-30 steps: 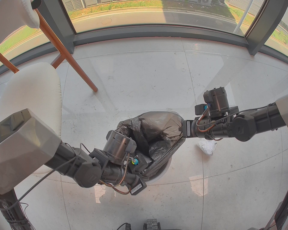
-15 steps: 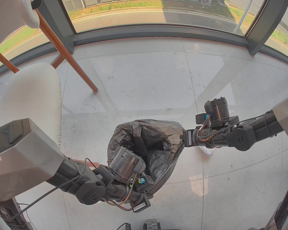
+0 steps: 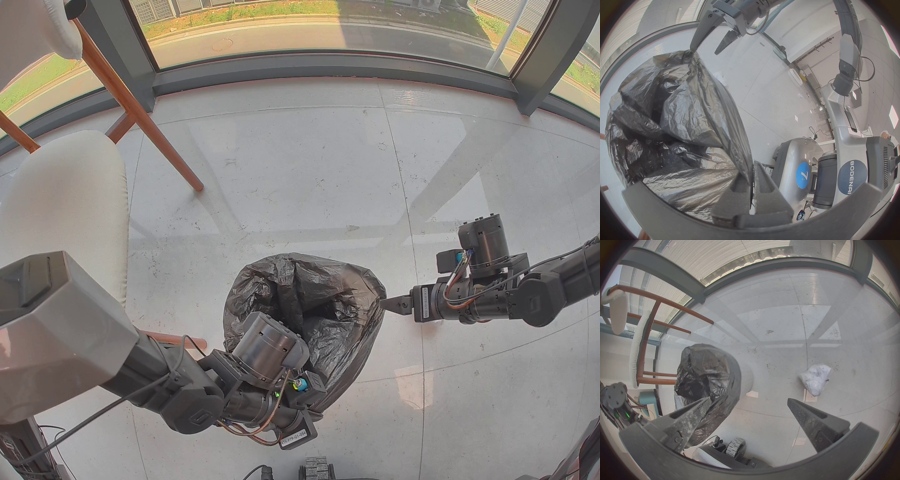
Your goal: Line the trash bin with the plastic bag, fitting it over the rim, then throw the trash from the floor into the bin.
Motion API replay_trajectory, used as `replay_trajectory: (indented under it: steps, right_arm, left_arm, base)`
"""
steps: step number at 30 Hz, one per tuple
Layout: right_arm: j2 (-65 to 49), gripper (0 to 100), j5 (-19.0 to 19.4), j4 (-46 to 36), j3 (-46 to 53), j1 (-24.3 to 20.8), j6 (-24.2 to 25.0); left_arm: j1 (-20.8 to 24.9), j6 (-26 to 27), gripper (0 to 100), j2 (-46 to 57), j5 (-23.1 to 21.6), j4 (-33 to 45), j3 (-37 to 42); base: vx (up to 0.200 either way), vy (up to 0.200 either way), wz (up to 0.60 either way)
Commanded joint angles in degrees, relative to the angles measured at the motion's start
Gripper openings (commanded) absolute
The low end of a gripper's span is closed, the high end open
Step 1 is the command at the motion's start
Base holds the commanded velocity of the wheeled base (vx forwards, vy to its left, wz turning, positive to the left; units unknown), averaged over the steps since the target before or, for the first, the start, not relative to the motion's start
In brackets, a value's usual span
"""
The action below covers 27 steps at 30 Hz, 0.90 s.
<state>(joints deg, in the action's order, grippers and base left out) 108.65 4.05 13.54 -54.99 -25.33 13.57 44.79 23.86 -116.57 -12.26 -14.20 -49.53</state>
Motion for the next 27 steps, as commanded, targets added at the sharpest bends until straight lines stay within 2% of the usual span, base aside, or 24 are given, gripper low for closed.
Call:
replay_trajectory:
  steps: [1, 3, 4, 12, 21, 25, 27]
  right_arm:
    - [-2.9, 100, 0.1, 0.3, 1.1, 1.4, 0.0]
    - [-3.4, 100, 0.1, 0.3, 1.3, 2.0, 0.0]
    - [-3.4, 100, 0.1, 0.4, 1.5, 2.0, 0.0]
    - [-3.6, 100, 0.0, 0.4, 2.4, 7.1, 0.1]
    - [-0.4, 100, -0.1, 0.4, 2.9, 15.4, 0.1]
    - [2.2, 100, 0.3, 0.5, 3.7, 19.8, 0.0]
    - [3.3, 100, 0.3, 0.5, 3.7, 20.9, -0.1]
  left_arm:
    - [1.7, 0.0, 0, -2.0, 0.1, 0.1, 0.1]
    - [2.0, 0.2, 0, -2.9, 0.2, 0.1, 0.0]
    - [2.1, 0.1, 100, -3.1, 0.2, 0.0, -0.2]
    - [2.1, -0.5, 100, -2.3, 0.4, 0.1, -0.1]
    - [1.0, -5.9, 100, 2.5, 0.3, -0.1, -1.2]
    - [0.8, -13.7, 100, 9.4, 0.5, -0.1, -4.8]
    - [0.8, -15.5, 100, 11.8, 0.5, -0.2, -5.9]
  base:
    - [0.000, 0.000, 0.00]
    - [0.000, 0.000, 0.00]
    - [0.000, 0.000, 0.00]
    - [0.000, 0.000, 0.00]
    - [0.000, 0.000, 0.00]
    - [0.000, 0.000, 0.00]
    - [0.000, 0.000, 0.00]
